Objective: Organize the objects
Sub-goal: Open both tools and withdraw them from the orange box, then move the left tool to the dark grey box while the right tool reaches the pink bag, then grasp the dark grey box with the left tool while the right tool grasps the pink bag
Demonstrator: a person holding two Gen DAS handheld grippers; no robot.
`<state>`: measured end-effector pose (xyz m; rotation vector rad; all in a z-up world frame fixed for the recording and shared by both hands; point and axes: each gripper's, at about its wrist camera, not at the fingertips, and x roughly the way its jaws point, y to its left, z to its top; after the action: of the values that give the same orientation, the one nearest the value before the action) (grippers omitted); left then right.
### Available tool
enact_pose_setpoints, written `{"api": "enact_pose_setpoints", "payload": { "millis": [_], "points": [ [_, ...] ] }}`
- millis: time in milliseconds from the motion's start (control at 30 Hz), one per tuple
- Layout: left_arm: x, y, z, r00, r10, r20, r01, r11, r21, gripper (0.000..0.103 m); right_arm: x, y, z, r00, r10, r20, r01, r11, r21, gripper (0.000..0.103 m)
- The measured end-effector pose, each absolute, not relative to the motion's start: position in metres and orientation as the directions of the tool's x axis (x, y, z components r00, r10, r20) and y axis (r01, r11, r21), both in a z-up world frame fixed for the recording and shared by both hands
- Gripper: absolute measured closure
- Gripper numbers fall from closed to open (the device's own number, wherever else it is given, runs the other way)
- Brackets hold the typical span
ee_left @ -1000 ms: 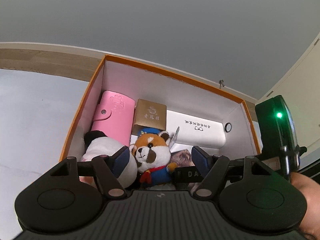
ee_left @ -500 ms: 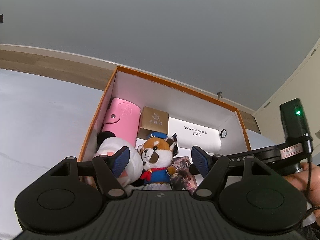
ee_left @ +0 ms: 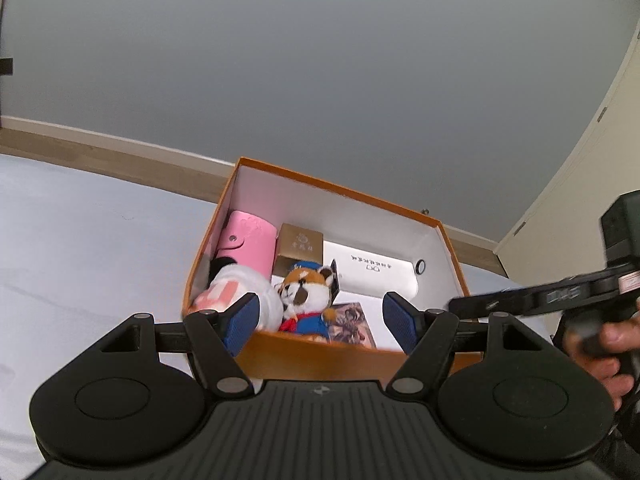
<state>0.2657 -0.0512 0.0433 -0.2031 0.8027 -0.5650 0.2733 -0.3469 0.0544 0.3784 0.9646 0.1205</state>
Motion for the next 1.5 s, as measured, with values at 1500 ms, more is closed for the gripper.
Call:
{"api": "enact_pose_setpoints", "payload": {
  "millis": [1500],
  "points": [
    [0.102, -0.079, -0.066, 0.643, -0.400, -0.653, 0.314, 0.916, -0.251, 0.019, 0.041, -0.361, -0.062, 0.705, 0.063, -0.707, 0.091, 0.980, 0.179, 0.021]
  ]
}}
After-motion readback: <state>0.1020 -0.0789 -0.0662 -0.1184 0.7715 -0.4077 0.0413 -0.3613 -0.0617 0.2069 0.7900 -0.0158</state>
